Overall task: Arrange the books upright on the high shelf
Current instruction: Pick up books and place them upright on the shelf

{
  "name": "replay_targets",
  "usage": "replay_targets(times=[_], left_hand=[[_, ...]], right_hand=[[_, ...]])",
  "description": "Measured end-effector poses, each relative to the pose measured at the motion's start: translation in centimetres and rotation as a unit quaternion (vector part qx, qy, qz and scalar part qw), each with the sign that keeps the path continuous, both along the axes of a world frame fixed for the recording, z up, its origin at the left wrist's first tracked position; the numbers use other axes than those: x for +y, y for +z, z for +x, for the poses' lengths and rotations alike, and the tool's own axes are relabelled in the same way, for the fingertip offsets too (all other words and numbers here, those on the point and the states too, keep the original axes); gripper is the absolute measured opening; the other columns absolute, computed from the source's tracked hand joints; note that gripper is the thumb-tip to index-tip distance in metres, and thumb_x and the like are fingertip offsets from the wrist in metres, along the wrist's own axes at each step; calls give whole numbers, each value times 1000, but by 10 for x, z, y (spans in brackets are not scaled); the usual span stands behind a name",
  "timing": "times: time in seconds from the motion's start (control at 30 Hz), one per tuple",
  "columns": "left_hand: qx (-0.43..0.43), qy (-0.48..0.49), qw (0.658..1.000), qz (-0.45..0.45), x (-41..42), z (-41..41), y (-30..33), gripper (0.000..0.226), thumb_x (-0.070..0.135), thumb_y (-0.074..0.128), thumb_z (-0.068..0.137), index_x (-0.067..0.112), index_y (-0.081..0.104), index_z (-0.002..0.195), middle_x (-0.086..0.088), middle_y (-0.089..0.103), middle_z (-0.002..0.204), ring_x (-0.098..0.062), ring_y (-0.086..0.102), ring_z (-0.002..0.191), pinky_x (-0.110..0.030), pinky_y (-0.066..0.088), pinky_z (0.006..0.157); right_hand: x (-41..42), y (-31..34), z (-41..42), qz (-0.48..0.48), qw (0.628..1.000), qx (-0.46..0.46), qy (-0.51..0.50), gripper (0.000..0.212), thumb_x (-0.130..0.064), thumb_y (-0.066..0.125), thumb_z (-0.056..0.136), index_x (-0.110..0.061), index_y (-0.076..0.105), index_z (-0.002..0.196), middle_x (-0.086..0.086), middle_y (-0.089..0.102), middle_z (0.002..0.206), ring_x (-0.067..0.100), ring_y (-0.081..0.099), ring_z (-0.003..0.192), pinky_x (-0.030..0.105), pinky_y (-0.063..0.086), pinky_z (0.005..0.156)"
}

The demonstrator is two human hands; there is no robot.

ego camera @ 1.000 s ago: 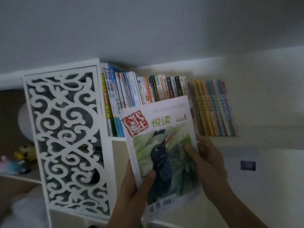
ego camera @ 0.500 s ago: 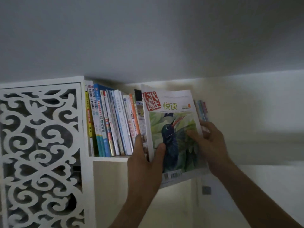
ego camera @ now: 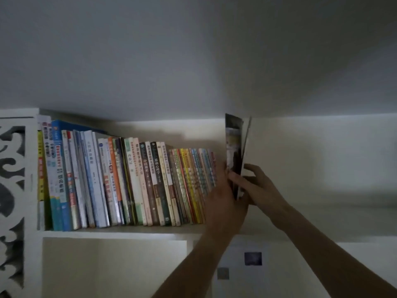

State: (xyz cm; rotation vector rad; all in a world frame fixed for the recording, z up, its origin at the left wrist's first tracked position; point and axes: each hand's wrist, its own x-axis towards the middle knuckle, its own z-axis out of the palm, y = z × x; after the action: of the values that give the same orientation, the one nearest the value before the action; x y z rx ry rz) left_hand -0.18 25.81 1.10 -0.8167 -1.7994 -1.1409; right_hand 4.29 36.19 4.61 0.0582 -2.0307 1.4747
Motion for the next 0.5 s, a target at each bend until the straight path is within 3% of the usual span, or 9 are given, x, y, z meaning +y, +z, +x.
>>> replay_targets(times=[0.03, 0.1, 0.2, 0.27, 0.37, 0.5], left_hand=[[-22, -29, 999, -21, 1, -2, -3, 70, 34, 66, 98, 23, 23, 152, 3, 74, 111, -8, 72, 84, -8, 51, 66], [-60, -93, 992, -53, -1, -4, -10, 52, 38, 55, 104, 29, 28, 147, 6, 74, 98, 1, 69, 75, -16, 58, 66], [-24, -29, 995, -94, -2, -12, -17, 43, 48, 29, 108, 28, 36, 147, 10, 65, 79, 1, 62, 61, -15, 53, 57], [22, 57, 993, -104, 2, -22, -20, 42, 40, 31, 110, 21, 40, 146, 12, 61, 74, 2, 55, 54, -11, 47, 52], [7, 114, 987, -112, 5, -26, -22, 33, 34, 44, 108, 18, 46, 137, 12, 62, 74, 3, 50, 51, -5, 39, 49], [-1, 156, 983, -100, 8, -17, -23, 42, 37, 43, 108, 15, 42, 144, 5, 70, 81, -3, 58, 59, -18, 49, 55]], right_hand=[[6, -2, -4, 2, 1000, -5, -2, 73, -77, 75, 60, -45, 58, 123, -7, 73, 113, 18, 70, 104, 49, 57, 96], [12, -4, -7, 28, 999, -6, -15, 56, -61, 71, 78, -36, 58, 127, -2, 73, 117, 18, 70, 101, 45, 57, 94], [22, -12, -15, 112, 991, -11, -77, 39, -26, 58, 99, -20, 51, 137, 10, 68, 123, 24, 62, 95, 33, 50, 83], [27, -18, -17, 176, 976, -20, -125, 46, -33, 58, 98, -23, 45, 142, 11, 68, 120, 30, 65, 95, 34, 51, 79], [29, -23, -16, 193, 972, -19, -136, 54, -47, 56, 98, -31, 39, 147, 10, 69, 121, 35, 68, 100, 44, 57, 86], [29, -21, -22, 217, 968, 22, -123, 49, -37, 53, 101, -27, 42, 148, 11, 67, 129, 37, 66, 110, 41, 52, 94]])
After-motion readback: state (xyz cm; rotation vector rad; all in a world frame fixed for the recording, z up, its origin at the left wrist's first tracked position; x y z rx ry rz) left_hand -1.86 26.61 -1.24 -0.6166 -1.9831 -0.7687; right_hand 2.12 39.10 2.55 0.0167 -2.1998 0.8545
